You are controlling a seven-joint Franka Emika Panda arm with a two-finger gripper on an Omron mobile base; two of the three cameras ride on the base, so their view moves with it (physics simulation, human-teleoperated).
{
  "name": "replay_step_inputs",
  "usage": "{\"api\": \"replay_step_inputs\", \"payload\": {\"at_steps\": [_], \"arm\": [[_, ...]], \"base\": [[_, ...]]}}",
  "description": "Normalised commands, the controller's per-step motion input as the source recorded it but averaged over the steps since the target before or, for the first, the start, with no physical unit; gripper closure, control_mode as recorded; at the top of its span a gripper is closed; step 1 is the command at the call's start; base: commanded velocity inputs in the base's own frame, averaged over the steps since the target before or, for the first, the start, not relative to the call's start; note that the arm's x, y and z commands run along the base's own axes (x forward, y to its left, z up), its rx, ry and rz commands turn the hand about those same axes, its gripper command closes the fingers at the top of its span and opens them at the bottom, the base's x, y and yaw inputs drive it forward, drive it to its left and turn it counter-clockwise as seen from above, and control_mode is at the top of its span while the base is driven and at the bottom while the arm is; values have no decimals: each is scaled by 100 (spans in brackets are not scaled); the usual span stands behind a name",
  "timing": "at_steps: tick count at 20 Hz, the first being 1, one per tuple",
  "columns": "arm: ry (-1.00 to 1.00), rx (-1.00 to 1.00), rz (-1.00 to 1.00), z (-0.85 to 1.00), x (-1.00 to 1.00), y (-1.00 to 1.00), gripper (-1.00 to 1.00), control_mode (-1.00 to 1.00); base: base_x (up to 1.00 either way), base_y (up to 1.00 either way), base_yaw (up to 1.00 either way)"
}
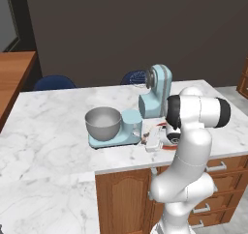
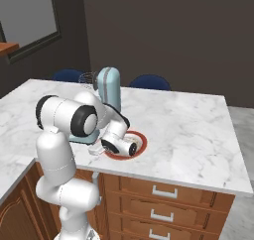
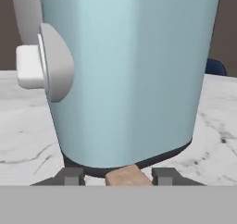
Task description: Add butter and sugar cubes to the stand mixer bowl and then turn on the stand mixer to begin making frosting.
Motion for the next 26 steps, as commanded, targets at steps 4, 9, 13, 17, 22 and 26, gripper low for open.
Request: {"api": "replay_step_inputs", "payload": {"at_steps": [4, 9, 13, 17, 22, 26], "arm": [[41, -30, 12, -84, 41, 77, 100, -100], [28, -27, 13, -57, 15, 68, 100, -100], [1, -10, 8, 34, -71, 15, 100, -100], [-3, -8, 1, 89, -100, 0, 100, -100], [0, -11, 0, 91, -78, 3, 100, -100], [7, -12, 1, 100, -54, 23, 100, -100]], "base": [[0, 0, 0], [0, 0, 0], [0, 0, 0], [0, 0, 0], [0, 0, 0], [0, 0, 0]]}}
